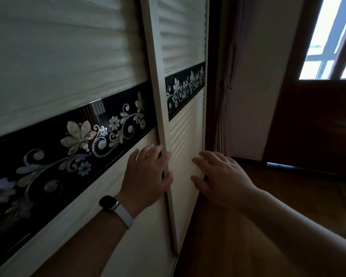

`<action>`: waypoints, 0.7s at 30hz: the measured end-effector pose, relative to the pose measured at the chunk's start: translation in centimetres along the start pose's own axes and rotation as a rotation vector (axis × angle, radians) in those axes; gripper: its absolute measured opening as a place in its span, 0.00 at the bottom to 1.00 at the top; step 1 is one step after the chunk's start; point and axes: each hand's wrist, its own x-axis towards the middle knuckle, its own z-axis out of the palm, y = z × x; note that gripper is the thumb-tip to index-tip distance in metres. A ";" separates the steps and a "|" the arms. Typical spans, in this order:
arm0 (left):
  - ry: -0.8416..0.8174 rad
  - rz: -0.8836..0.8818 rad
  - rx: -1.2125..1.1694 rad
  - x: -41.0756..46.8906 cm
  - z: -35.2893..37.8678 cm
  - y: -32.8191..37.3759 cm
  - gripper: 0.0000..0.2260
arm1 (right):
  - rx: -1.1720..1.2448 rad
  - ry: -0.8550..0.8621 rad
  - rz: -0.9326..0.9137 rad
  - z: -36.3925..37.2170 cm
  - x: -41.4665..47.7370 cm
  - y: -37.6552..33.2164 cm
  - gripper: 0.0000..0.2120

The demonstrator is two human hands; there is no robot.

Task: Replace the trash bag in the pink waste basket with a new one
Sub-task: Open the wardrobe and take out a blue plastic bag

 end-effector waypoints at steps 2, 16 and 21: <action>0.009 -0.020 0.016 1.5 1.1 -0.5 0.21 | 0.001 0.018 -0.038 0.4 2.4 1.2 0.31; 0.115 -0.225 0.248 14.4 3.2 -3.6 0.22 | 0.070 0.269 -0.376 2.7 21.8 10.0 0.26; 0.273 -0.249 0.366 18.4 2.0 -4.8 0.21 | 0.148 0.429 -0.504 1.2 27.4 10.6 0.26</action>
